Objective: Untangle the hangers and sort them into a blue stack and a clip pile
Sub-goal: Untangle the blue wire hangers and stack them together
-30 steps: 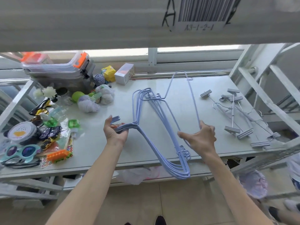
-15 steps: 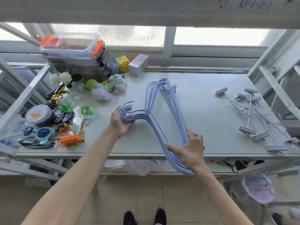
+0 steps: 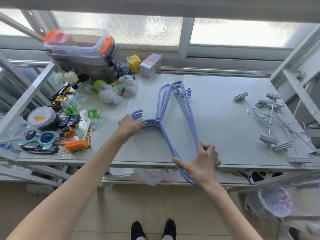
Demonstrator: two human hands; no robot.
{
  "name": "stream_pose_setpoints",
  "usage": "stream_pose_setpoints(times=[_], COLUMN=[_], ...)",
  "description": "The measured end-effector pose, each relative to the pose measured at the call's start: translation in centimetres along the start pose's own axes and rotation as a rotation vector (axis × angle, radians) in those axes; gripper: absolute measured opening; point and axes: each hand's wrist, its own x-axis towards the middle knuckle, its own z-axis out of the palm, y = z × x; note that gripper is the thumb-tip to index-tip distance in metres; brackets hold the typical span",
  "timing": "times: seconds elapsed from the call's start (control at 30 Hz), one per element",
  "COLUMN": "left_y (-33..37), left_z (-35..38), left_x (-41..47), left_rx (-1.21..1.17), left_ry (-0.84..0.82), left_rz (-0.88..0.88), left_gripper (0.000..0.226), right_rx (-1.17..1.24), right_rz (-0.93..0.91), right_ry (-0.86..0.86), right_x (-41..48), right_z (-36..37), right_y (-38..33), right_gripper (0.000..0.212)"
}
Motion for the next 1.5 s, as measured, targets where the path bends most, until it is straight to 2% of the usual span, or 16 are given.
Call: stream_pose_setpoints(times=[0.07, 0.17, 0.27, 0.33, 0.4, 0.5, 0.7, 0.83, 0.97, 1.13, 1.23, 1.37, 1.5], left_y=[0.2, 1.0, 0.8, 0.9, 1.2, 1.7, 1.5, 1.9, 2.3, 2.4, 2.4, 3.0, 3.2], left_z=[0.0, -0.5, -0.6, -0.5, -0.3, 0.3, 1.0, 1.4, 1.5, 1.6, 2.1, 2.5, 3.0], left_x=[0.0, -1.2, -1.2, -1.4, -1.5, -1.7, -1.1, -1.0, -1.0, -0.7, -0.6, -0.2, 0.3], left_rx=[0.062, 0.414, 0.547, 0.592, 0.688, 0.833, 0.977, 1.017, 1.032, 1.059, 1.074, 1.077, 1.02], left_ry=[-0.018, 0.072, 0.156, 0.072, -0.042, -0.092, 0.063, 0.147, 0.152, 0.155, 0.164, 0.123, 0.063], left_rz=[0.023, 0.093, 0.323, 0.487, 0.536, 0.511, 0.535, 0.515, 0.475, 0.447, 0.423, 0.353, 0.346], left_gripper=[0.077, 0.066, 0.074, 0.074, 0.069, 0.058, 0.039, 0.027, 0.023, 0.019, 0.026, 0.033, 0.037], right_rx=[-0.022, -0.036, -0.07, -0.053, 0.015, 0.137, 0.109, 0.041, -0.016, -0.057, -0.041, 0.122, 0.058], right_rz=[0.002, -0.007, -0.016, -0.009, 0.015, 0.006, 0.01, -0.017, -0.034, -0.022, -0.009, 0.086, 0.098], right_ry=[0.0, -0.027, -0.09, -0.12, -0.136, -0.148, -0.269, -0.284, -0.285, -0.304, -0.298, -0.278, -0.189], right_x=[-0.1, -0.1, 0.3, 0.9, 1.9, 3.9, 7.7, 9.3, 10.4, 13.5, 17.0, 20.9, 22.5], right_z=[0.0, -0.2, -0.6, -1.2, -1.9, -2.6, -2.4, -0.8, 0.2, -0.1, 0.3, 1.3, 2.6], right_y=[0.1, 0.1, 0.1, 0.2, 0.6, 1.3, 0.8, 0.9, 1.1, -0.4, -2.6, -5.8, -7.5], right_gripper=[0.088, 0.095, 0.092, 0.079, 0.065, 0.049, 0.053, 0.026, 0.015, 0.034, 0.034, 0.036, 0.032])
